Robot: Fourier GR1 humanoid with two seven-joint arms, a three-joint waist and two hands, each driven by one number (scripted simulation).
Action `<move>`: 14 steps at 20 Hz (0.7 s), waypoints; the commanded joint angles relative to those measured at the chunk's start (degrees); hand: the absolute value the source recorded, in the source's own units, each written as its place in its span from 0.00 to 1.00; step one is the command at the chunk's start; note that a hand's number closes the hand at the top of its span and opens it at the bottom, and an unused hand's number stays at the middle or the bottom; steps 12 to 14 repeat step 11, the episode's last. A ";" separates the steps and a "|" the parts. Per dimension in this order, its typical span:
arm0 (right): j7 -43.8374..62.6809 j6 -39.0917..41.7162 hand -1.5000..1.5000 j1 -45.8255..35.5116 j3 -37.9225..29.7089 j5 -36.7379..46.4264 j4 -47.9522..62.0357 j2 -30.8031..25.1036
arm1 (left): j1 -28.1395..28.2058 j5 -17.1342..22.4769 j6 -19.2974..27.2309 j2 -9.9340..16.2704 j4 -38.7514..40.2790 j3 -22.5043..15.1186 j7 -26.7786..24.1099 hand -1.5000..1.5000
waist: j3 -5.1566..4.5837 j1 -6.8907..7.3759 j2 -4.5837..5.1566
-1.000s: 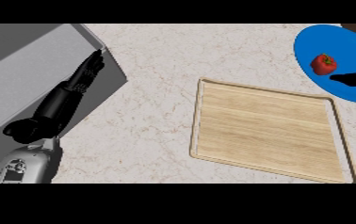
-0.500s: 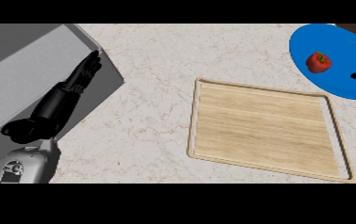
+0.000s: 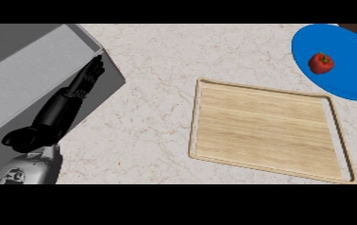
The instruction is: Pick the bell pepper from the tray and place it in the plate
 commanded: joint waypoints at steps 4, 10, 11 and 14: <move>-4.84 7.18 0.00 5.15 -0.57 -0.67 -0.38 -2.92 | -0.14 0.54 -1.33 0.83 3.13 1.81 -3.69 0.50 | 0.09 0.22 0.25; -5.06 11.24 0.00 7.32 0.35 -0.31 -2.16 -5.36 | -1.18 0.74 -0.83 0.01 0.05 1.10 0.56 0.50 | 0.12 0.21 -0.03; -5.57 11.59 0.00 7.69 0.27 -0.52 -2.46 -5.30 | -1.60 -0.20 -0.94 0.77 3.28 1.91 -2.04 0.50 | 0.08 -0.21 0.08; -5.57 11.59 0.00 7.69 0.27 -0.52 -2.46 -5.30 | -1.60 -0.20 -0.94 0.77 3.28 1.91 -2.04 0.50 | 0.08 -0.21 0.08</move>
